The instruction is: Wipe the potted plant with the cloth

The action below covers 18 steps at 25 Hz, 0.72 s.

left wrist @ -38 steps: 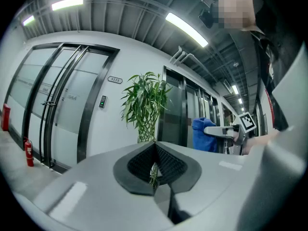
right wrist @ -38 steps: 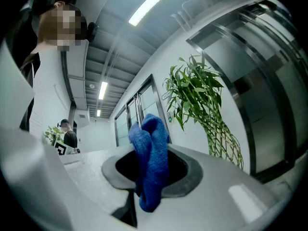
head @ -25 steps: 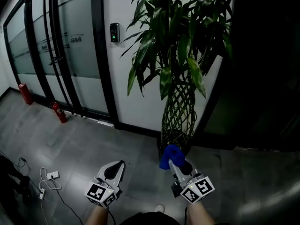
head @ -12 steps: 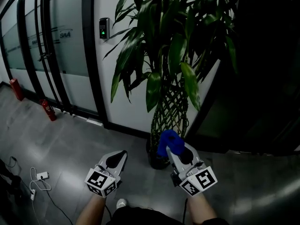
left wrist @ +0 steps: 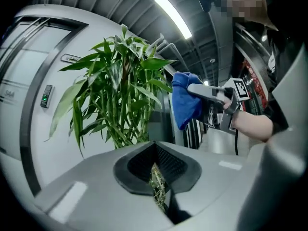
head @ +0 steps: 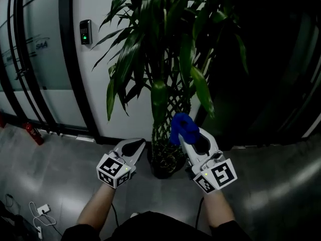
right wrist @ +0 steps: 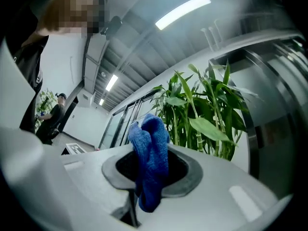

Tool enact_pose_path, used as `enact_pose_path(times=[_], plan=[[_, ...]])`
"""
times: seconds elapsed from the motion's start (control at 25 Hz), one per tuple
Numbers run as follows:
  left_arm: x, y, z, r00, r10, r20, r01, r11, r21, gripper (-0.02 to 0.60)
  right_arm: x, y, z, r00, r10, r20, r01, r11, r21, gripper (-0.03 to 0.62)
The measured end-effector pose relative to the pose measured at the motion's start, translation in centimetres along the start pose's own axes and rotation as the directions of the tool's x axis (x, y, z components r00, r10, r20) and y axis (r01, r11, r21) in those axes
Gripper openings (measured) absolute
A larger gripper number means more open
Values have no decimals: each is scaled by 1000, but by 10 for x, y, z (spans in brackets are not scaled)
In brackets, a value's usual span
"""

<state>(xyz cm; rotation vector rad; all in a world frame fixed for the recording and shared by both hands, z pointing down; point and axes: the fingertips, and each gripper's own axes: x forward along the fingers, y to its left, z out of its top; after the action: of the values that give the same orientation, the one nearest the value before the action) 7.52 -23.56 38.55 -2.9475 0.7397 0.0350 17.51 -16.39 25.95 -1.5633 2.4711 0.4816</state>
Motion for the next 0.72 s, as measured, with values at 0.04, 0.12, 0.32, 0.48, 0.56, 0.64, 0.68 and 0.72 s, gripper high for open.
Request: enact_pose_path(times=[0.04,0.12,0.32,0.48,0.56,0.64,0.68,0.72], plan=[[9,5,3,1000,-29,-1,29,999,16,6,7,-2,2,1000,-12,-2,12,1000,-27,95],[29,16,9,997,-80,-10,80,995,63,6,22,-4,9,999,-40,-6,39,994,-106,95],[78,46,38,989,-145,-26,148,972,181,6,58,-5,43,993,-118,13,114,925,-363,95],[102,58,64,988,-156,-6,154,966,206,6,89,-3,46,986,-156,-61,108,869,-482,95],[111,60,73,987,-158,-9,156,963,219,6,103,-3,46,982,-173,-81,103,835,-540,95],[118,58,79,985,-170,-6,167,961,222,6,114,-5,45,977,-190,-92,99,799,-594,95],[120,55,80,984,-178,-2,174,961,216,6,118,-6,44,975,-197,-103,94,784,-614,95],[121,53,79,983,-184,2,180,961,208,6,123,-8,42,972,-203,-116,86,771,-631,95]])
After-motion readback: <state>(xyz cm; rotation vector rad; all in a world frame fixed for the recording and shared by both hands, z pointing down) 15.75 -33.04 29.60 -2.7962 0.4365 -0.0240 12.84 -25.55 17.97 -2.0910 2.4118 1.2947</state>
